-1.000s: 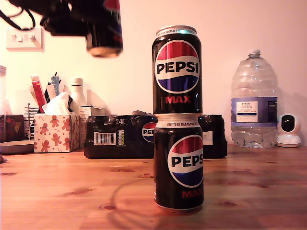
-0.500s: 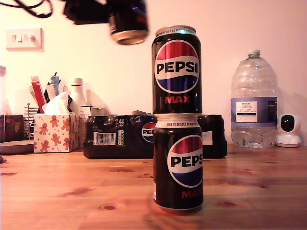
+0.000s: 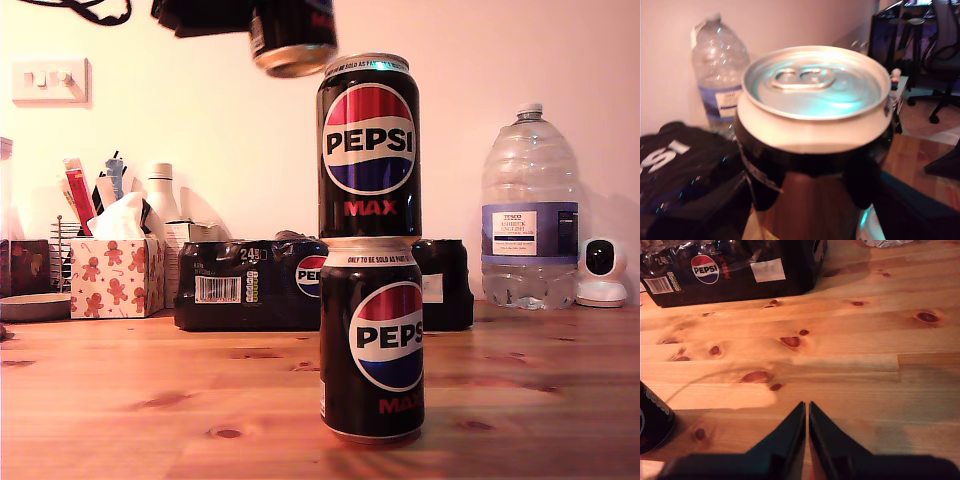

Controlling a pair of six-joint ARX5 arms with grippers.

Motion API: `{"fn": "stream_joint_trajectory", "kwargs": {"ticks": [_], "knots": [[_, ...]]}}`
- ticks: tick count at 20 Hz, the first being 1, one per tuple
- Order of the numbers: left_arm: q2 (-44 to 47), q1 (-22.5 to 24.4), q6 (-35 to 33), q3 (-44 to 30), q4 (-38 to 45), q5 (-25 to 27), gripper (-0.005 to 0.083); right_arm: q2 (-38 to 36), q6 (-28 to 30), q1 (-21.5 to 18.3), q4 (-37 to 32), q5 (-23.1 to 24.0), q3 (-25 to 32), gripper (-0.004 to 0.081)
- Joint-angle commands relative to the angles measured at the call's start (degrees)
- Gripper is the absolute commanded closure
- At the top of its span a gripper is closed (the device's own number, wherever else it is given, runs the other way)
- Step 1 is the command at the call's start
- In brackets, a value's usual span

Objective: Stack up the Pepsi cans on top of each other

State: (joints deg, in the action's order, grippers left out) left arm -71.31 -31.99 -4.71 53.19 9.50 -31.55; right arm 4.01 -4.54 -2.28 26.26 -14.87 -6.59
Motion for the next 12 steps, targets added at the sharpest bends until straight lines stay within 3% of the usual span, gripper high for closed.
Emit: {"fn": "stream_joint_trajectory", "kwargs": {"ticks": [1,12], "knots": [[2.34,-0.46,0.31,0.09,2.58,-0.35,0.0419,0.04,-0.15,-0.37,-0.17,-0.15,1.01,0.0782],[4.57,-3.76,2.80,1.29,2.54,2.56,0.0419,0.04,-0.15,-0.37,-0.17,-0.17,1.01,0.0782]]}}
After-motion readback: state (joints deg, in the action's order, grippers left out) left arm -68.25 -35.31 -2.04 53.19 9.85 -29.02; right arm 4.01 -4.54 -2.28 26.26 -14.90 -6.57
